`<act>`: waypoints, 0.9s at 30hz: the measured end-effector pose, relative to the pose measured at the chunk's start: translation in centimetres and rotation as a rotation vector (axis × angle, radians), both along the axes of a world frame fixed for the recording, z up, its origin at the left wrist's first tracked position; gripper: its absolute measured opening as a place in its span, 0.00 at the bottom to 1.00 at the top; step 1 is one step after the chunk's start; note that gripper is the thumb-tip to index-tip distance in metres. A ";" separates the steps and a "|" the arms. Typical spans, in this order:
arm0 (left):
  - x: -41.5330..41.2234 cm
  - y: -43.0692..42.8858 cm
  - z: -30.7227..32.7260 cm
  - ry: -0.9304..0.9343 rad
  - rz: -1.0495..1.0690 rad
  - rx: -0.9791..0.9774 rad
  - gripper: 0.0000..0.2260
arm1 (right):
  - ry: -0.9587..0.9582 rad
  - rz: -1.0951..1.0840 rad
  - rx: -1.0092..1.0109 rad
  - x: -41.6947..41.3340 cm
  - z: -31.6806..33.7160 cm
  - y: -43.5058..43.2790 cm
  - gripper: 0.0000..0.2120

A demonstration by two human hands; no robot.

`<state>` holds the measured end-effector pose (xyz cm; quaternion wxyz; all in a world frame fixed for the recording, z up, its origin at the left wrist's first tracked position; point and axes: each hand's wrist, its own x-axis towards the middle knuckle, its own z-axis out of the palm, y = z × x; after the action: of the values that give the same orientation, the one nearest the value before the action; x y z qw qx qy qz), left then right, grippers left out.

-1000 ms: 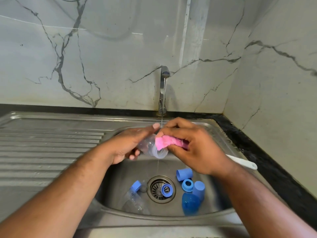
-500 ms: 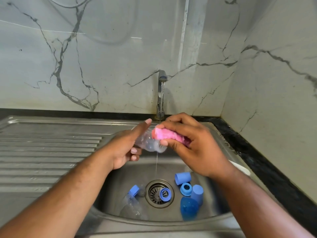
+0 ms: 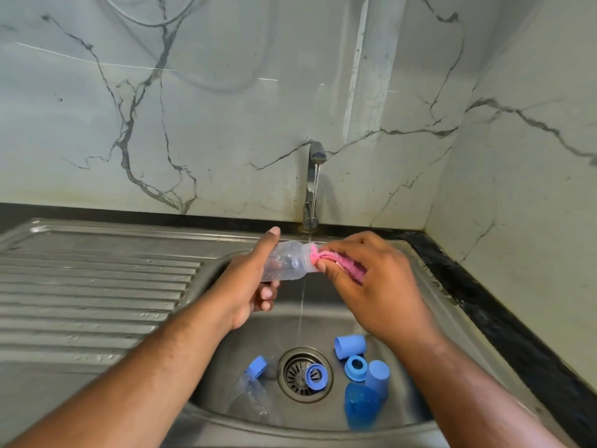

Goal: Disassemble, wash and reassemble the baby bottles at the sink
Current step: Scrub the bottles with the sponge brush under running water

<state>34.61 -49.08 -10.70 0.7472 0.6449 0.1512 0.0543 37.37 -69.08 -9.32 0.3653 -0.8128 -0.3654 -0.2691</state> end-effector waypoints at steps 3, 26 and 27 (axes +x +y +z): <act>0.0 -0.8 0.0 -0.023 0.052 -0.015 0.28 | 0.094 0.034 -0.068 0.2 0.3 -0.1 0.13; -0.2 -0.2 0.2 -0.519 -0.191 0.091 0.27 | 0.605 0.310 0.163 2.1 1.0 -2.4 0.07; -0.2 0.0 0.1 -0.515 -0.218 0.086 0.27 | 0.563 0.277 0.142 2.1 1.0 -2.4 0.08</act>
<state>34.42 -49.12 -10.59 0.7345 0.6533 -0.1161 0.1420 39.52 -71.49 -8.33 0.5412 -0.7703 -0.3373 -0.0063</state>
